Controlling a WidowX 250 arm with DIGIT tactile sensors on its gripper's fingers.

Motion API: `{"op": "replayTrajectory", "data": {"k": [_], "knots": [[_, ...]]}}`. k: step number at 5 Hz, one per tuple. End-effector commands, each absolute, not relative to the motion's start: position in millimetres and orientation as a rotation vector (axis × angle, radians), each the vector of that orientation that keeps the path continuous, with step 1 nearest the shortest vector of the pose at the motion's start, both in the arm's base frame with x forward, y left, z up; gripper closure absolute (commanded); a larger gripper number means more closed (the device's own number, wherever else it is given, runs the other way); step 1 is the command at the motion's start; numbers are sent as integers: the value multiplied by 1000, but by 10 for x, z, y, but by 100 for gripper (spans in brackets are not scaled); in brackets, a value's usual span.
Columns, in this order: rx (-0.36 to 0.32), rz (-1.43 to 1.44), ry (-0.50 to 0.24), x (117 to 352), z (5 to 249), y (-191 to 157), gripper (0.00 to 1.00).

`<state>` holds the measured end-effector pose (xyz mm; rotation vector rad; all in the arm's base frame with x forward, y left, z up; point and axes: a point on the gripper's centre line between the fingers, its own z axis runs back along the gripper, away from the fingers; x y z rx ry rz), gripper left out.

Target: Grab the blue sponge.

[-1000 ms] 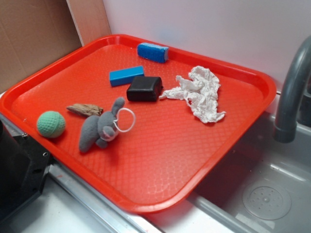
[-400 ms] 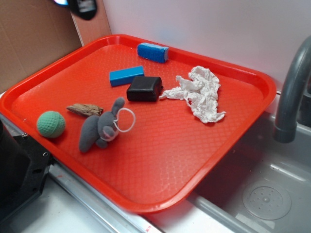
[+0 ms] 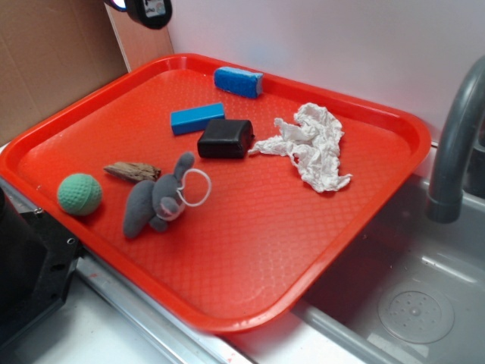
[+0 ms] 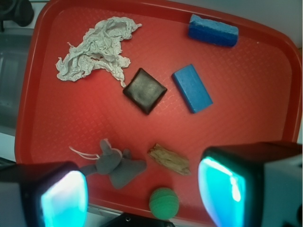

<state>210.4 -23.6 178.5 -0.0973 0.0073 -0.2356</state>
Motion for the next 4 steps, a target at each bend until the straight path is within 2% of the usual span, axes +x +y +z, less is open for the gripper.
{"op": "replayTrajectory", "data": {"k": [1, 2, 3, 4], "knots": [[-95, -223, -48, 2162, 1919, -268, 0], [-56, -239, -182, 2579, 1812, -90, 0], [-60, -367, -320, 2860, 1675, -53, 0], [-58, -368, -349, 3056, 1523, 0, 0]]}}
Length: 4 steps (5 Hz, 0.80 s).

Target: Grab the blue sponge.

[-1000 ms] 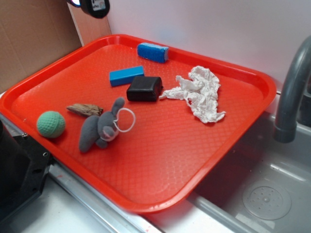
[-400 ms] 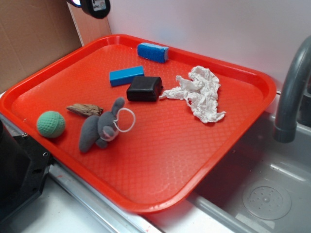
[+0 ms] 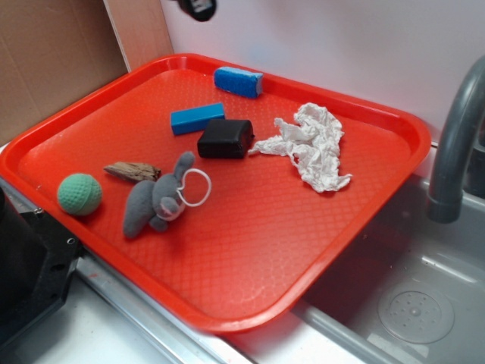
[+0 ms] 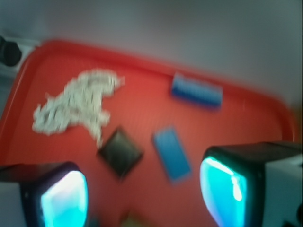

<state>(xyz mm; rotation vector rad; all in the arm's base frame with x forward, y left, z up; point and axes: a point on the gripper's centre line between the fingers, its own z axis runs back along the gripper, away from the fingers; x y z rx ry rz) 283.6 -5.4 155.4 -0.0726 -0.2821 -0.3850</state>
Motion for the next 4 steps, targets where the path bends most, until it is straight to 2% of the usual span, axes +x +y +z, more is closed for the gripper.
{"op": "replayTrajectory", "data": {"k": [1, 3, 4], "knots": [[-58, -368, -349, 3056, 1523, 0, 0], [-58, -368, -349, 3056, 1523, 0, 0], [4, -369, -394, 3247, 1324, 72, 0]]}}
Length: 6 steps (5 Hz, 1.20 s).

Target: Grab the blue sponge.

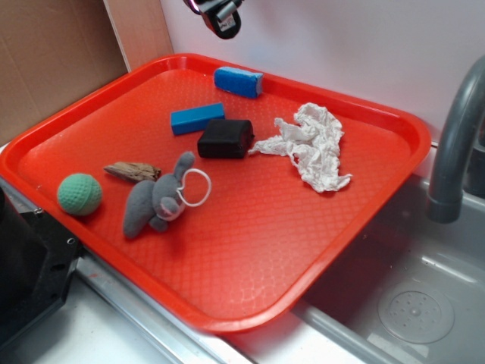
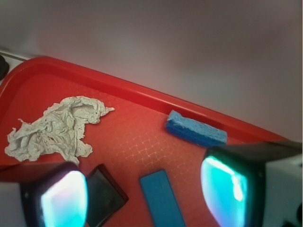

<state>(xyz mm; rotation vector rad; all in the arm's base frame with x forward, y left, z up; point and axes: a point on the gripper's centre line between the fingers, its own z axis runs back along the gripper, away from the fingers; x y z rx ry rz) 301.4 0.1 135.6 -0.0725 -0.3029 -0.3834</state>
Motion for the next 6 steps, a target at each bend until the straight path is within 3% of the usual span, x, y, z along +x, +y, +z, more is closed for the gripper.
{"op": "replayTrajectory", "data": {"k": [1, 3, 5, 6], "knots": [[-5, -359, -380, 3358, 1190, 156, 0], [17, -334, -302, 3554, 823, 210, 0], [7, -355, -277, 3633, 694, 196, 0], [21, -290, -230, 3695, 546, 259, 0]]}}
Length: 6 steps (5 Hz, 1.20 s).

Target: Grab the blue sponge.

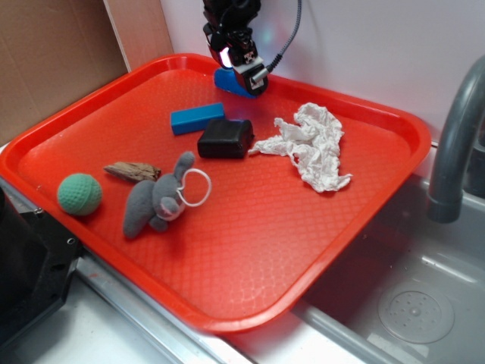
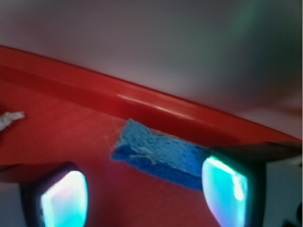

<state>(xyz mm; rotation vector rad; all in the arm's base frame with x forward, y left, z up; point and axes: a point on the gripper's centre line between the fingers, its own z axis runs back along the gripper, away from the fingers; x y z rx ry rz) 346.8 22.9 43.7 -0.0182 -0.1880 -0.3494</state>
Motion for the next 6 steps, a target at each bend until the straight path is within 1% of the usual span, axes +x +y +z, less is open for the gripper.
{"op": "replayTrajectory", "data": {"k": [1, 2, 3, 4, 5, 6], "knots": [[31, -175, -201, 3662, 461, 309, 100], [23, -105, -211, 3536, 505, 376, 100], [-5, -55, -244, 3277, 746, 409, 100], [-152, -21, -291, 2843, 1173, 354, 100], [-158, -74, -268, 2617, 1420, 173, 100], [-157, 99, -338, 2740, 1370, 155, 1]]}}
